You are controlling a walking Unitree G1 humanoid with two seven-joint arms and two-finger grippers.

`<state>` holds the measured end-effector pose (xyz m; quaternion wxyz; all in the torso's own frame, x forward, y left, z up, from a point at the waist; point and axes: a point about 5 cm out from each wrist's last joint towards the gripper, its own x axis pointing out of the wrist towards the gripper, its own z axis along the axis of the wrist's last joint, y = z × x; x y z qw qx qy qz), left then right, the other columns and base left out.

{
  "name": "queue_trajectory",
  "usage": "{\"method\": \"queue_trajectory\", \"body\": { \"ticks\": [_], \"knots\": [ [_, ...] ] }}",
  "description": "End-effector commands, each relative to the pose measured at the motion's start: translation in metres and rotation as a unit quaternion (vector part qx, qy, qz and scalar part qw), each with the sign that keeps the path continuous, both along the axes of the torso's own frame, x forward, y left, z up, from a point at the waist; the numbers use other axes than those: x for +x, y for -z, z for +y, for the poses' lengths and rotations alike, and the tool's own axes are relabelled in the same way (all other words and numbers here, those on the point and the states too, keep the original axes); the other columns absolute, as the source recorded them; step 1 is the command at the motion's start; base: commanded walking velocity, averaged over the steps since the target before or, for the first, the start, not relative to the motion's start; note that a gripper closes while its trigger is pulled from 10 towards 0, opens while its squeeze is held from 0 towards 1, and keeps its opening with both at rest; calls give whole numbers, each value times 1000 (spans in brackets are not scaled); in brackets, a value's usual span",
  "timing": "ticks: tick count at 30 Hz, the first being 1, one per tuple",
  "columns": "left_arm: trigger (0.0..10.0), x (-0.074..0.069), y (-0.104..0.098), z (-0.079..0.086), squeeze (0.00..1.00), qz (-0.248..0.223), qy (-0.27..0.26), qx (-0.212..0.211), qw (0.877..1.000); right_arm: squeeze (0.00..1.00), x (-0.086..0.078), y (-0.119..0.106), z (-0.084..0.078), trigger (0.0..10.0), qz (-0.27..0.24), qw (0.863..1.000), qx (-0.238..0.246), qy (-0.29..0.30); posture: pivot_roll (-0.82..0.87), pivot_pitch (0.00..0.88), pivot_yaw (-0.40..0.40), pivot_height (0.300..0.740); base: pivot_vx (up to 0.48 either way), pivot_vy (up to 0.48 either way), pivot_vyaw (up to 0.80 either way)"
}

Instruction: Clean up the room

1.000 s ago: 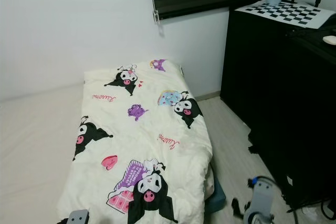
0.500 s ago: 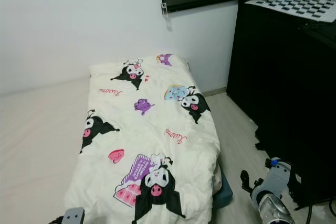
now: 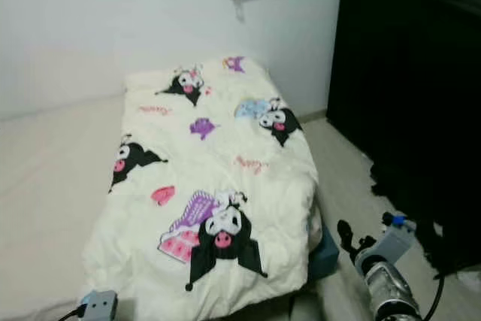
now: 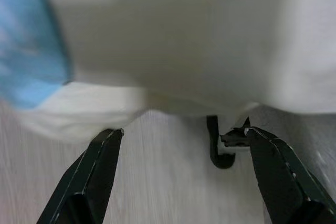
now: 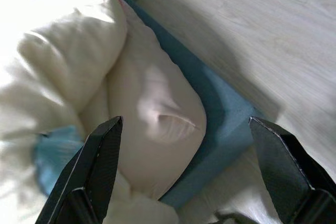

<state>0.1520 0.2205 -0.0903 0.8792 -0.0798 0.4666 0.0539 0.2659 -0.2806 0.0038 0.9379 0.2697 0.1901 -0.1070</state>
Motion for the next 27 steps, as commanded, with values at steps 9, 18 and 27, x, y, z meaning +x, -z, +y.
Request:
{"method": "queue_trajectory", "body": {
  "ticks": [9,18,27],
  "knots": [
    [10000,25,-21,31,0,-72,-43,31,996,0,20,-22,4,10000,-64,998,-9,-25,-179,43,117,548,0,0,0],
    [10000,25,-33,67,0,-61,-62,121,989,0,24,-25,1,10000,-50,998,-39,-22,-169,48,117,548,0,0,0],
    [10000,-17,-21,68,0,104,382,127,909,0,26,-27,1,10000,-35,997,-65,-29,-156,54,117,548,0,0,0]
  ]
}}
